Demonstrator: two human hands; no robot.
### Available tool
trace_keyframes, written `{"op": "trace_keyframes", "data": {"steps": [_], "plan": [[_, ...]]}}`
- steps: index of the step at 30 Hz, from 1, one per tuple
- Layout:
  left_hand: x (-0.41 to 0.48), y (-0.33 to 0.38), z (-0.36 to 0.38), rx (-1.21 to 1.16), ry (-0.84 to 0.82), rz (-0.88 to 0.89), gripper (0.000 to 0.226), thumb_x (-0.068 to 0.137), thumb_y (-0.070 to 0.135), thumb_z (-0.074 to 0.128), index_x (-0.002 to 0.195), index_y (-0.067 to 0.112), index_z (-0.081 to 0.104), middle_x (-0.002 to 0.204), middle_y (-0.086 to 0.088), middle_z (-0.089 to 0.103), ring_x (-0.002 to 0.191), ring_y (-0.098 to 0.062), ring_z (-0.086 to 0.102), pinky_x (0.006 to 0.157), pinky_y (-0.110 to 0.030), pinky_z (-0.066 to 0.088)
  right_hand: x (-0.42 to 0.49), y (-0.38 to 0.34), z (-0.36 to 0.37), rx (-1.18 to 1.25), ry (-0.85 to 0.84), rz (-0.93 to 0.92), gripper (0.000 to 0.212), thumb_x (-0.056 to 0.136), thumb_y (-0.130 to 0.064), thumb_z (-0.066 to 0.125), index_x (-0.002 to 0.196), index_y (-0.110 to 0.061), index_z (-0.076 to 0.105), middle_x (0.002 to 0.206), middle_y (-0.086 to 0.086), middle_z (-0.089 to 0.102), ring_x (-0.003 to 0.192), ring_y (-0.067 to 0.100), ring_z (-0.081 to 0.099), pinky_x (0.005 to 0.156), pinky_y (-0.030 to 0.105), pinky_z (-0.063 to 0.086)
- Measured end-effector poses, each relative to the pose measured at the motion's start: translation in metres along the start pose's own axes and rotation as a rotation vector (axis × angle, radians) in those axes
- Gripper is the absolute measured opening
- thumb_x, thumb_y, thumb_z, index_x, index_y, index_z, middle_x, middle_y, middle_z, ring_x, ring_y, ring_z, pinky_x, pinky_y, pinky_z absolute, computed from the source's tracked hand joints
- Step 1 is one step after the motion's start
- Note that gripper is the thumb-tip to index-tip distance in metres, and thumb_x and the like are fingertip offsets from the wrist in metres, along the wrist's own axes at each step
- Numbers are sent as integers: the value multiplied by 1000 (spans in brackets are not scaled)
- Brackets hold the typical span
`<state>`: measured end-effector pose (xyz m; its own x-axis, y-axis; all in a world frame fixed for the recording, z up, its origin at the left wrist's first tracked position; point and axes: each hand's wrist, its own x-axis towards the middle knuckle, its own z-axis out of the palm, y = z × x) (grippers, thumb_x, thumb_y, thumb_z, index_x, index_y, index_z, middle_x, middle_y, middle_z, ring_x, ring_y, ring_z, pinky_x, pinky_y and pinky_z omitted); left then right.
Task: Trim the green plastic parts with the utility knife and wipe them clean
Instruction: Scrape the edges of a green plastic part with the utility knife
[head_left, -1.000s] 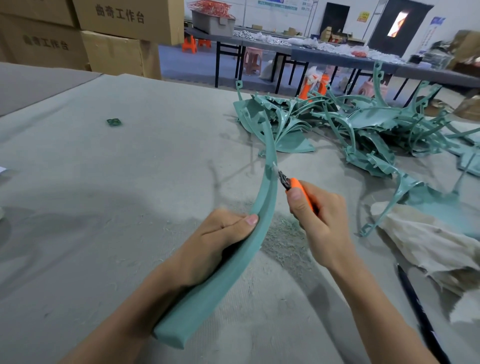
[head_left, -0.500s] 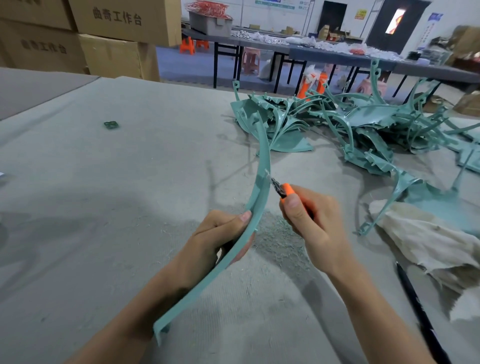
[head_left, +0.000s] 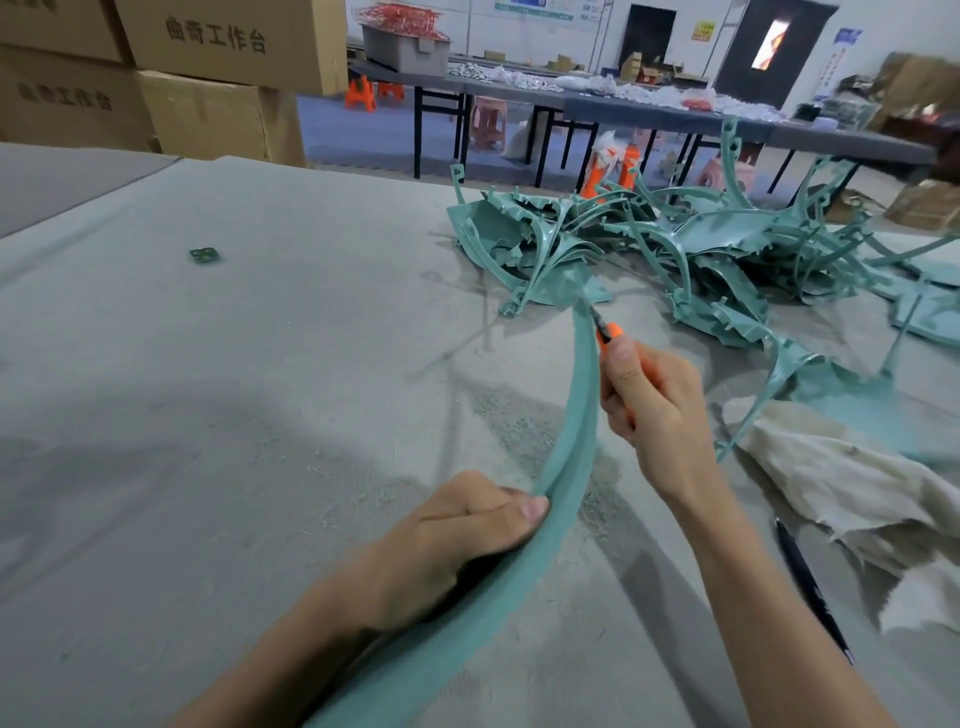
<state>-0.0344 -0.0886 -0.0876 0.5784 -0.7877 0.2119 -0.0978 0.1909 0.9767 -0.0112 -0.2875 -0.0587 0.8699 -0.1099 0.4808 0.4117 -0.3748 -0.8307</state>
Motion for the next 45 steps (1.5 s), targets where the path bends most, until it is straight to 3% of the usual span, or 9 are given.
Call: {"op": "trace_keyframes", "data": {"steps": [3, 7, 13, 17, 23, 29, 36, 40, 45], "plan": [[3, 1, 2, 73, -17, 13, 42, 96, 34, 42, 57, 22, 54, 53, 12, 49, 46, -6, 42, 49, -27, 31, 6, 4, -8, -32, 78, 27, 58, 94, -55, 43, 58, -9, 43, 50, -11, 39, 46, 6, 34, 51, 25, 25], [3, 5, -8, 153, 336, 22, 48, 85, 47, 48, 50, 14, 49, 46, 7, 40, 42, -8, 35, 45, -20, 28, 2, 4, -5, -19, 134, 102, 60, 97, -51, 37, 65, -3, 49, 45, -13, 42, 44, 6, 34, 46, 23, 25], [4, 6, -29, 302, 913, 71, 54, 95, 36, 45, 45, 17, 35, 40, 8, 31, 37, -7, 26, 39, -18, 22, -29, -13, 34, 15, -142, 9, 71, 94, -65, 37, 68, 0, 44, 54, 2, 34, 50, 11, 31, 49, 32, 23], [4, 6, -35, 300, 1078, 79, 56, 93, 41, 45, 46, 14, 31, 44, 4, 32, 42, -11, 27, 41, -23, 21, -46, -23, 55, 0, -278, -40, 67, 91, -76, 36, 65, -15, 39, 57, 10, 35, 52, 17, 31, 48, 40, 25], [4, 11, -30, 148, 1073, 153, 66, 87, 46, 44, 58, -13, 37, 53, -18, 35, 51, -22, 30, 48, -36, 24, -56, -30, 65, -1, -348, -119, 63, 94, -72, 35, 65, -16, 39, 55, 4, 34, 51, 9, 31, 51, 28, 24], [6, 6, -24, 110, 1004, 207, 56, 98, 43, 42, 45, 23, 46, 44, 5, 41, 42, -12, 35, 46, -23, 30, -57, -30, 68, 29, -320, -110, 62, 94, -71, 37, 65, -16, 40, 54, 3, 36, 49, 10, 31, 49, 26, 24], [8, -1, -19, 116, 976, 203, 57, 97, 36, 41, 41, 26, 40, 42, 11, 34, 41, -6, 29, 43, -19, 27, -52, -33, 68, 36, -271, -90, 41, 94, -71, 39, 65, -43, 44, 54, 7, 33, 48, 11, 29, 48, 26, 24], [10, -4, -19, 135, 939, 169, 71, 101, 3, 40, 34, 28, 45, 36, 10, 37, 36, -2, 32, 42, -13, 29, -51, -33, 71, 60, -274, -75, 41, 95, -70, 39, 64, -46, 52, 53, 0, 34, 47, 11, 30, 49, 28, 25], [11, 2, -3, 150, 787, 126, 67, 103, 32, 38, 39, 19, 51, 36, 5, 42, 38, -5, 38, 43, -13, 32, -36, -24, 66, 37, -123, 91, 71, 85, -82, 40, 63, -14, 41, 58, 0, 31, 54, 17, 29, 48, 46, 27]]}}
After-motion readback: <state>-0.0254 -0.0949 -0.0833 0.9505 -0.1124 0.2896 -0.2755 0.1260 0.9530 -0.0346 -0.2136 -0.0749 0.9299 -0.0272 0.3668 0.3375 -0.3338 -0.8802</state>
